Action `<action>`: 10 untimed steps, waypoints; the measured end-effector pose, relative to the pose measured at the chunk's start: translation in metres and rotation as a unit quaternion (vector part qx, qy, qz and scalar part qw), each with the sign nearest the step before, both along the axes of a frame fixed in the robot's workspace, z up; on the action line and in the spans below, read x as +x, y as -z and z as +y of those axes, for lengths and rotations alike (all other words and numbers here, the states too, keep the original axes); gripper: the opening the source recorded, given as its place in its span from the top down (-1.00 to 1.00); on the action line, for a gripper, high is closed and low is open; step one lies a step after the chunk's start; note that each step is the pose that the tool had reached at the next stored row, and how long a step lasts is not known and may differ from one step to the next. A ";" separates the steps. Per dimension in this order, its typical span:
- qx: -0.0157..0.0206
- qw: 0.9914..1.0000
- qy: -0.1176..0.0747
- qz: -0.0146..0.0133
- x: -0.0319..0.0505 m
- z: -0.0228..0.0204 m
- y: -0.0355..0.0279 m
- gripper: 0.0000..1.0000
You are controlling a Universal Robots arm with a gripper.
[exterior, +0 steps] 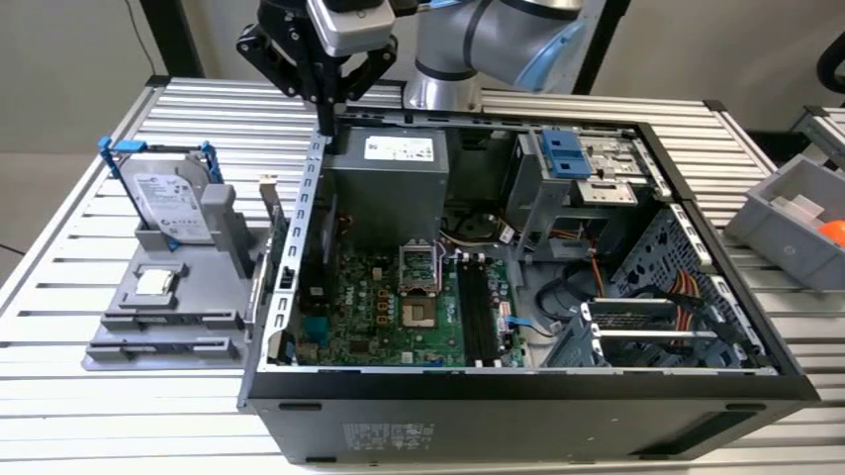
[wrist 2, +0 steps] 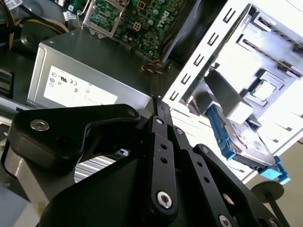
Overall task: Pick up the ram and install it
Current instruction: 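Reach for the ram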
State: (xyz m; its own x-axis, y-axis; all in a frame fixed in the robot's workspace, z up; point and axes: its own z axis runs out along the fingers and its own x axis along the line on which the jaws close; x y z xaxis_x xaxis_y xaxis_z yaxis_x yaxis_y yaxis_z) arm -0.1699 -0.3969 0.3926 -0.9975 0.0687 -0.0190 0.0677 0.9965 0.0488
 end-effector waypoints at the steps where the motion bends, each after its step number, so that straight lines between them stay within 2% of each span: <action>1: 0.000 1.000 0.000 0.000 -0.0010 0.0000 0.0000 1.00; 10: 0.000 1.000 -0.005 0.000 -0.0094 0.0005 0.0000 1.00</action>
